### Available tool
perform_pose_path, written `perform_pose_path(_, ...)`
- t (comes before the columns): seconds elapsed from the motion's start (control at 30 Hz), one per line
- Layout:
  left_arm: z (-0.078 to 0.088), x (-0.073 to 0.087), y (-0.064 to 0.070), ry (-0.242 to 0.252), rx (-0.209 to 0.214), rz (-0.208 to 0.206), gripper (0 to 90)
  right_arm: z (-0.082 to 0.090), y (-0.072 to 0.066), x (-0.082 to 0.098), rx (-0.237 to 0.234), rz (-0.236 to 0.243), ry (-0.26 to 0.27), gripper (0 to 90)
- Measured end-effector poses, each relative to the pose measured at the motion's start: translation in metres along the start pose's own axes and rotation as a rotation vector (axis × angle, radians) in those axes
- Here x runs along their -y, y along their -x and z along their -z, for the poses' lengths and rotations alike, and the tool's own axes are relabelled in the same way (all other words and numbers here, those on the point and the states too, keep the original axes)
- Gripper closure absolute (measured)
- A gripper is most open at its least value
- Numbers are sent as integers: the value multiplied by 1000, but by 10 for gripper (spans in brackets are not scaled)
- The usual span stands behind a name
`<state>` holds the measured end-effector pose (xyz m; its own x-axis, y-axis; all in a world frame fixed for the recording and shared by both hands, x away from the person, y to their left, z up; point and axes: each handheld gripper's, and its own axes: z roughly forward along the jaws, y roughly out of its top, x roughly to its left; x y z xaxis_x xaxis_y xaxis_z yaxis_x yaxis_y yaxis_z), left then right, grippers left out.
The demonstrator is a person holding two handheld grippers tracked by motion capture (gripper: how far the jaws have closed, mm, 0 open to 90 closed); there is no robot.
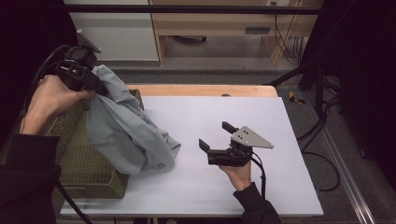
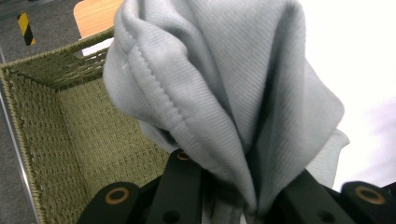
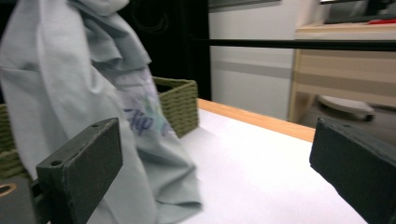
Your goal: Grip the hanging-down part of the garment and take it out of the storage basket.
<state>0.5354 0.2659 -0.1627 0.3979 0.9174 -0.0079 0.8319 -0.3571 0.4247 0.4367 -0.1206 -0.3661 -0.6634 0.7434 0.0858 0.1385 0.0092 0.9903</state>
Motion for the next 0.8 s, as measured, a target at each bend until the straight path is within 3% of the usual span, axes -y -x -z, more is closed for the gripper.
perform_pose_path(0.07,-1,1,-1,-2,1,2,815,11,7,5,37,-2,-5,28)
perform_pose_path(0.3,-2,1,-3,-3,2,3,815,28,19,18,93,-13,-23,29)
perform_pose_path(0.33,-3,1,-3,-4,2,4,815,34,23,22,121,-8,-20,31)
perform_pose_path(0.8,-3,2,-2,-6,4,2,815,69,41,45,203,-31,-14,31)
